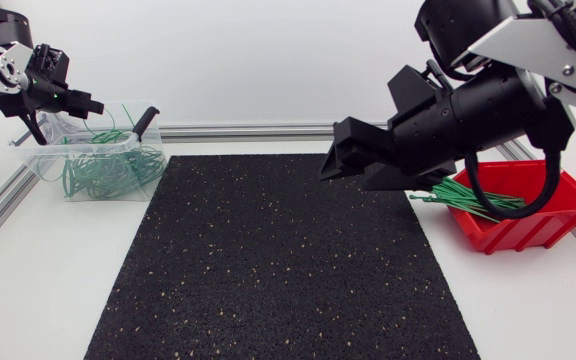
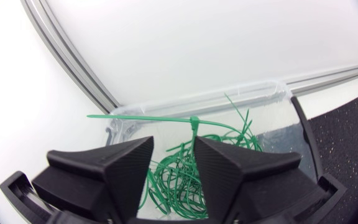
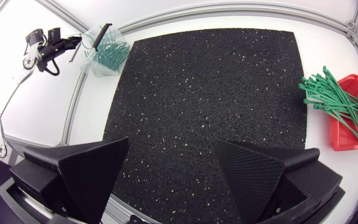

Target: Take a green cable tie from the red box, thread the tail through the head to close it, then place it in the transparent bin on the left.

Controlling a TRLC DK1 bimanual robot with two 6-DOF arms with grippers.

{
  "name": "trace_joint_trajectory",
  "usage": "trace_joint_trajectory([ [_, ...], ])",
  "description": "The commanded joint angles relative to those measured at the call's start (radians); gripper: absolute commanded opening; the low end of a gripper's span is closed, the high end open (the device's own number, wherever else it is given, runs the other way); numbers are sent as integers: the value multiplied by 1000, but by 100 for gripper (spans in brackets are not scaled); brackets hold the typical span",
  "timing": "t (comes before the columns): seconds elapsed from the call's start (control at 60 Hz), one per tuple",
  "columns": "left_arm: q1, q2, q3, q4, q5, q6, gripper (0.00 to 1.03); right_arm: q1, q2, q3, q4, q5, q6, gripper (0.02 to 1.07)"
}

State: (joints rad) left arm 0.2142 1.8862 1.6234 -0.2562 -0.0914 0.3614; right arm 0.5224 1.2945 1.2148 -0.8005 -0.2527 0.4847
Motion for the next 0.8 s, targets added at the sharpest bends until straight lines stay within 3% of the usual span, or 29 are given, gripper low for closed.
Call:
trace_joint_trajectory([
  [0.0, -4, 17, 18, -5, -19, 24, 100, 5, -23, -34, -2, 10, -24, 102],
  [0.283, -9, -87, -65, -34, -31, 28, 100, -47, -77, -47, -2, 55, -57, 102],
  [0.383, -7, -185, -145, -34, -11, 25, 100, -85, -121, -75, 11, 121, -98, 102],
  [0.583, -56, -484, -447, 147, -10, -6, 100, -231, -238, -187, 52, 167, -204, 102],
  [0.783, -105, -711, -629, 158, -10, -18, 100, -392, -393, -317, 109, 196, -339, 102],
])
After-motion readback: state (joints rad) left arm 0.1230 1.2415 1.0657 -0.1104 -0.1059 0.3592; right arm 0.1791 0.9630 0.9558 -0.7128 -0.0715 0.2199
